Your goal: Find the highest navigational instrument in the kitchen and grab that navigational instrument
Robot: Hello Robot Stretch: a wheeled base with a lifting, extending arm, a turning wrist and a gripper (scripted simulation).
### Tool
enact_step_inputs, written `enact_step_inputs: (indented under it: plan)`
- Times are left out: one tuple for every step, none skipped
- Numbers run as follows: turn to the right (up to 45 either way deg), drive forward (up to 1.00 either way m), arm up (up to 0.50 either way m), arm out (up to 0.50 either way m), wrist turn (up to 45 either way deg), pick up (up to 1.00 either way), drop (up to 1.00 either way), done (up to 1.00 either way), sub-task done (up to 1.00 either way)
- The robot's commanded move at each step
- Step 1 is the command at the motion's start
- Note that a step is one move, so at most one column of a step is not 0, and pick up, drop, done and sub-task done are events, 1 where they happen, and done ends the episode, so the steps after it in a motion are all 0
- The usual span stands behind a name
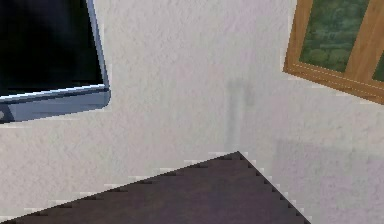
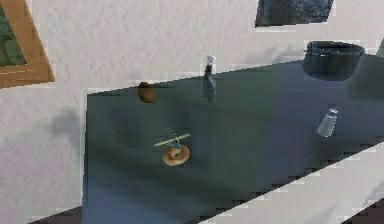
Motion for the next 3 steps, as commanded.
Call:
enact_step_inputs:
  plan:
    - [0.0, 0.00, 0.50, 0.00, 0.0, 0.00, 0.00, 0.00, 0.00]
    - [0.0, 0.00, 0.38, 0.00, 0.0, 0.00, 0.00, 0.00, 0.00]
    - [0.0, 0.00, 0.00, 0.22, 0.0, 0.00, 0.00, 0.00, 0.00]
